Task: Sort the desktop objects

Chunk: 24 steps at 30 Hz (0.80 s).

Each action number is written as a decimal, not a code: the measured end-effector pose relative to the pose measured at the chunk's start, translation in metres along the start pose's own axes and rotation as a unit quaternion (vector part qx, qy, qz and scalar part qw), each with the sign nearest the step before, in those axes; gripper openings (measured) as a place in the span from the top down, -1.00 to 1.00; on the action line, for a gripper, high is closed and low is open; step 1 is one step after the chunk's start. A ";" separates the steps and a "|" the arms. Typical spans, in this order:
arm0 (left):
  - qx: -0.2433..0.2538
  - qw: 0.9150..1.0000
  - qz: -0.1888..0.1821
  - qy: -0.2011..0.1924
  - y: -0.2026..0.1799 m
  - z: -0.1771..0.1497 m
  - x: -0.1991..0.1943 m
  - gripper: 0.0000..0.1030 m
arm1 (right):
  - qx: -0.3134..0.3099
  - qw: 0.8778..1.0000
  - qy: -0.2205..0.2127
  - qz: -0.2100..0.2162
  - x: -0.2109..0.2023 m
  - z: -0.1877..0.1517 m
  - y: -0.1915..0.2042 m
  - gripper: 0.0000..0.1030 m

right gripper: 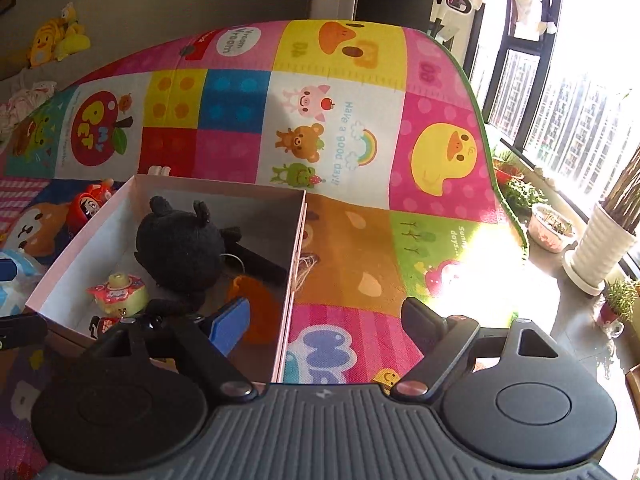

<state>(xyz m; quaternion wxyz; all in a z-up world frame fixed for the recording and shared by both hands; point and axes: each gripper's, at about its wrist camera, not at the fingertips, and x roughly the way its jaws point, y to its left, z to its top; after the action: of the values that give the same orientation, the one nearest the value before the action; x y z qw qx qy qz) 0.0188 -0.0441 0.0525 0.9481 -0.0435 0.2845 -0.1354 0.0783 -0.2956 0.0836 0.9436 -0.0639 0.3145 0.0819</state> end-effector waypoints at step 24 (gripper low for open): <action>-0.213 0.966 0.092 -0.112 0.134 -0.023 -0.054 -1.00 | -0.015 0.972 0.234 0.025 0.289 0.156 0.217 0.16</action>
<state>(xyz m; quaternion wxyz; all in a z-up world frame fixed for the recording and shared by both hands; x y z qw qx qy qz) -0.0056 0.0998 0.0403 0.9510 -0.2335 0.2015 0.0218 0.3545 -0.0232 0.0180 0.8403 -0.0878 0.5268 0.0931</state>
